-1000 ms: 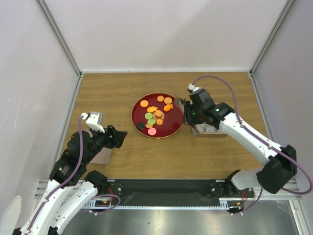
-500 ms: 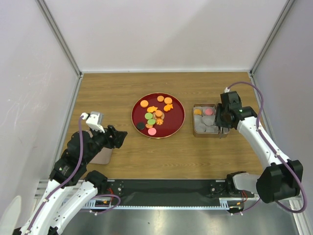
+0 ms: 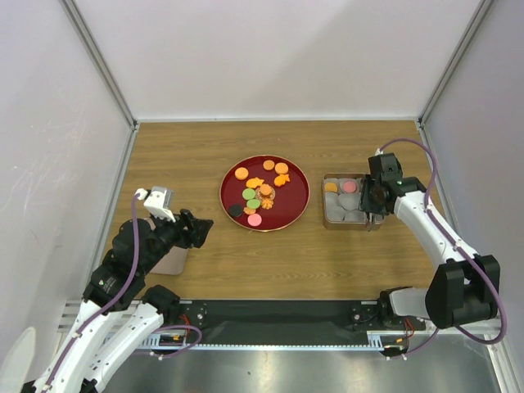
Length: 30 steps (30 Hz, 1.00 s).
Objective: Pack the cookies
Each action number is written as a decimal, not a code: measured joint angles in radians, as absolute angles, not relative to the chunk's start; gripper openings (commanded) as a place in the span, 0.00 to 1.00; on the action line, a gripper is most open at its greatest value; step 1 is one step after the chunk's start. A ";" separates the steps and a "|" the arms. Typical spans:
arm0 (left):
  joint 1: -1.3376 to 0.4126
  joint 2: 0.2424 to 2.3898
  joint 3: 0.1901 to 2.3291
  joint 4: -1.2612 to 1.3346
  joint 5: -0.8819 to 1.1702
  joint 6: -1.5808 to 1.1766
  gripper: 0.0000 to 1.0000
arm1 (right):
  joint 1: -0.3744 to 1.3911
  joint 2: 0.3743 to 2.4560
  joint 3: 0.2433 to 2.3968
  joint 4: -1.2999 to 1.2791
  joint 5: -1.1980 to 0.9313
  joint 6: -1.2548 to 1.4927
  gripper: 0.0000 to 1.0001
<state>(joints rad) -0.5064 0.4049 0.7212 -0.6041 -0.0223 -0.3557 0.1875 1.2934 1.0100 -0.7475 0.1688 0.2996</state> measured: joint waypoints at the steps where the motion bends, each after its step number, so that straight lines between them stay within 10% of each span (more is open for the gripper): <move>1: -0.506 0.405 0.721 -0.604 -0.022 -0.356 0.72 | 0.186 1.296 1.008 -0.746 0.169 0.298 0.35; 30: -0.506 0.413 0.721 -0.603 -0.022 -0.356 0.72 | 0.181 1.337 1.001 -0.720 0.175 0.296 0.51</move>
<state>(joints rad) -0.5064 0.4126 0.7212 -0.6033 -0.0223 -0.3557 0.1806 1.3373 1.0008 -0.7200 0.1753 0.2958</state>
